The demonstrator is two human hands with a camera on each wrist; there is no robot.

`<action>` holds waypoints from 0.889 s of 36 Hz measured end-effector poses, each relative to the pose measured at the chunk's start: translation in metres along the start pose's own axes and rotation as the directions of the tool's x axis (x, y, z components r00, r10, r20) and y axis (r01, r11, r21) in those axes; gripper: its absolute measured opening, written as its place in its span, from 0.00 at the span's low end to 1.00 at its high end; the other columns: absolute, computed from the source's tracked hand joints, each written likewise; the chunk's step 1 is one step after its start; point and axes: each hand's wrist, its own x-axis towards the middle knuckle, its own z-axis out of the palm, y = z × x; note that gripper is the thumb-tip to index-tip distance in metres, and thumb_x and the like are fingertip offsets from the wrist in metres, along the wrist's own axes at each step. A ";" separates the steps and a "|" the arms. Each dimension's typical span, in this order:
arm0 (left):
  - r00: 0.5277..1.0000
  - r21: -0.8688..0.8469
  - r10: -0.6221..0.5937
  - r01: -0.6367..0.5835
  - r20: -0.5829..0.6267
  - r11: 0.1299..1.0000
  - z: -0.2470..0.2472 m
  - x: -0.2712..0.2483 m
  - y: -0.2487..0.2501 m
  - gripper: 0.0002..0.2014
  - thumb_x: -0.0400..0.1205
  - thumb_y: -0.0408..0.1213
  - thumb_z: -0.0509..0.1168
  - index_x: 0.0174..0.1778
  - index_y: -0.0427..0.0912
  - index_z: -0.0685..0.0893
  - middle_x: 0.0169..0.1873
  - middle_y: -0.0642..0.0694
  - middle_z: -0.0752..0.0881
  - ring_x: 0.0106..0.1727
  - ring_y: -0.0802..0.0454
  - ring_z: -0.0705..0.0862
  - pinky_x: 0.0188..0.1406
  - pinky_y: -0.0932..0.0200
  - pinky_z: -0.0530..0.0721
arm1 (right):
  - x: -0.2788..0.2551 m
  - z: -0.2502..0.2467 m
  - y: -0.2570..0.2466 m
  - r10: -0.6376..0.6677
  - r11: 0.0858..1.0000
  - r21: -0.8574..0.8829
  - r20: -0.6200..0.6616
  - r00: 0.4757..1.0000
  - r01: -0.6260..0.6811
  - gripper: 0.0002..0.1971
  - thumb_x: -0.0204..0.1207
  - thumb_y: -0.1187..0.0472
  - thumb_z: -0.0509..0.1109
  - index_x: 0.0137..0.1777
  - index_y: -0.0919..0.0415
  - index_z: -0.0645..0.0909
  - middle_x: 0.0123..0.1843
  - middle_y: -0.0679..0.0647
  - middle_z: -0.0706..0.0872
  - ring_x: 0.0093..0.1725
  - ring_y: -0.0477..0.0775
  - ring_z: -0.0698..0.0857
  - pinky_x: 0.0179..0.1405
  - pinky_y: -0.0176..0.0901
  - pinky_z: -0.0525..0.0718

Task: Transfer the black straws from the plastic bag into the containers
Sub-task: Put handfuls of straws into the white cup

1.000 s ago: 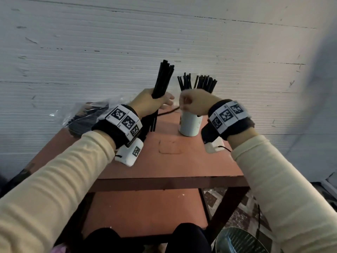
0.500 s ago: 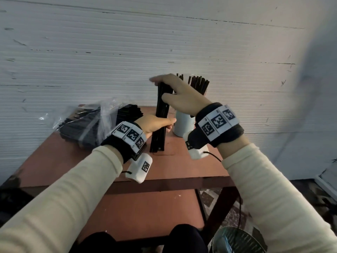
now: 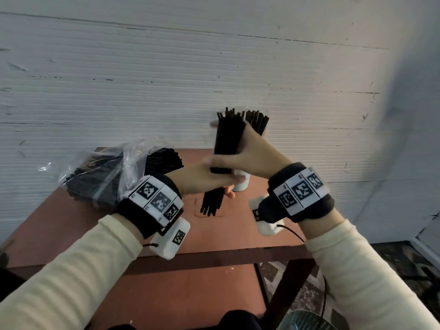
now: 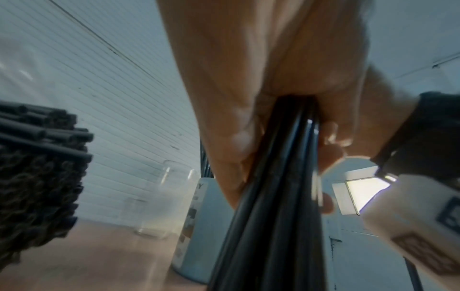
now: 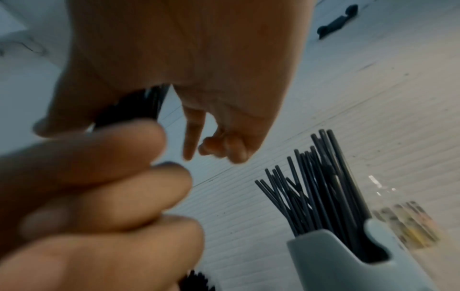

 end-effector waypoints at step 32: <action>0.951 0.054 -0.202 0.220 -0.233 0.974 -0.020 0.113 -0.044 0.29 0.66 0.42 0.83 0.57 0.55 0.73 0.55 0.55 0.85 0.59 0.54 0.84 0.63 0.51 0.84 | 0.096 -0.062 0.078 0.166 0.982 -0.052 -0.250 0.954 -0.184 0.16 0.71 0.55 0.75 0.32 0.60 0.72 0.28 0.51 0.76 0.29 0.48 0.78 0.27 0.36 0.76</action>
